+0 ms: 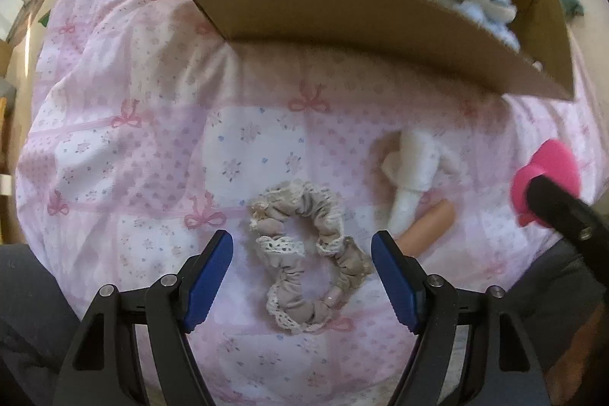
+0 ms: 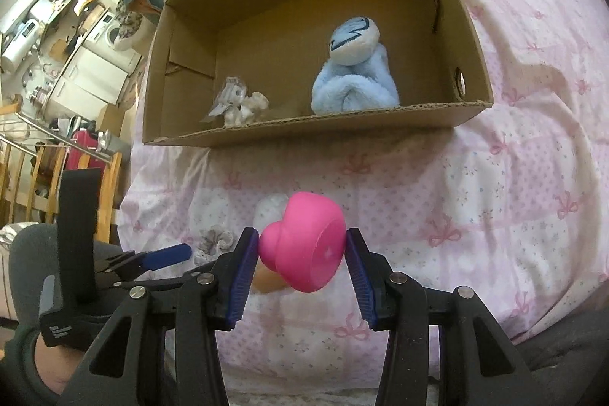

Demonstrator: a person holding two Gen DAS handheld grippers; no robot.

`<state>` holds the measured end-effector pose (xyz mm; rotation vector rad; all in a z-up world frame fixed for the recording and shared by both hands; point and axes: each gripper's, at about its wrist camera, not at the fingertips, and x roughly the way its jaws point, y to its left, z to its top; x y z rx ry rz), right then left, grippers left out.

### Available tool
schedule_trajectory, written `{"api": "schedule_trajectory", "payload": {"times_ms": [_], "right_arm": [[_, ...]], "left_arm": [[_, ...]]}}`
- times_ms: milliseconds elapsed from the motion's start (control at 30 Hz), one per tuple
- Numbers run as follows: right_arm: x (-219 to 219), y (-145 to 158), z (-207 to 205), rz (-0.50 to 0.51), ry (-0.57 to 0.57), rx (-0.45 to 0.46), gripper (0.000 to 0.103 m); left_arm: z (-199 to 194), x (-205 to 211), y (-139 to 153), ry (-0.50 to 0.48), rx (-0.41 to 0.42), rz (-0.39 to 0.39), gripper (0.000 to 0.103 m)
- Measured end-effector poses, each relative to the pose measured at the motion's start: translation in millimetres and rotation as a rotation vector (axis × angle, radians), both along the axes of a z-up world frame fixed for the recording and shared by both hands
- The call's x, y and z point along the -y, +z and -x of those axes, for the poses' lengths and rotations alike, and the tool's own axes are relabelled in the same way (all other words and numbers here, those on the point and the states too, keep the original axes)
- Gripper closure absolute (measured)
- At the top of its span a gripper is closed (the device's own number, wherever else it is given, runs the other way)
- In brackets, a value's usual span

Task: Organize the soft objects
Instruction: 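Move the right gripper to the pink rubber toy and grasp it, then grasp the beige lace scrunchie with the left gripper while the right gripper holds the pink toy, then carry the scrunchie and pink toy over the box with both grippers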

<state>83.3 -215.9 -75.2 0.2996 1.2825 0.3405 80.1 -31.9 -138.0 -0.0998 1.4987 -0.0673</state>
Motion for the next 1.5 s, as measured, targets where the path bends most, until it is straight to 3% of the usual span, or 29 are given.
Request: {"api": "schedule_trajectory", "payload": {"times_ms": [100,167,233,300,400,500,700,933,1067,1267,1500], "right_arm": [[1.4,-1.0,0.0,0.008,-0.004,-0.002,0.054],[-0.9,-2.5,-0.8,0.017,-0.001,-0.004,0.054],[-1.4,-2.8,-0.7,0.02,0.001,-0.004,0.054],[-1.3,-2.9,-0.9,0.02,0.0,-0.002,0.054],[0.2,-3.3,-0.9,0.017,-0.004,-0.003,0.054],[2.0,-2.5,-0.7,0.001,-0.007,-0.003,0.054],[4.3,-1.3,1.1,-0.004,-0.004,0.0,0.054],[0.0,-2.5,1.6,0.013,0.007,-0.005,0.054],[-2.2,0.1,2.5,0.005,0.014,0.006,0.054],[1.4,20.8,2.6,-0.029,0.019,0.051,0.054],[10.8,57.1,-15.6,-0.087,-0.006,0.147,0.054]], "left_arm": [[-1.0,4.0,-8.6,-0.025,-0.002,-0.08,0.03],[-1.9,1.5,-10.6,-0.03,-0.001,-0.077,0.032],[-2.7,-1.8,-9.5,-0.027,0.014,-0.079,0.052],[-4.4,-6.9,-8.0,-0.024,0.016,-0.077,0.079],[-6.6,-14.6,-5.1,-0.013,0.007,-0.044,0.091],[-9.4,-23.2,4.6,0.016,0.029,0.012,0.091],[-12.7,-38.9,32.8,0.046,0.145,-0.001,0.091],[-11.0,-45.3,39.9,0.064,0.166,0.015,0.091],[4.9,-44.7,63.0,0.087,0.21,0.037,0.091],[6.1,-57.6,104.3,0.103,0.299,0.06,0.091],[-23.7,-47.2,143.1,0.087,0.391,0.065,0.091]]}}
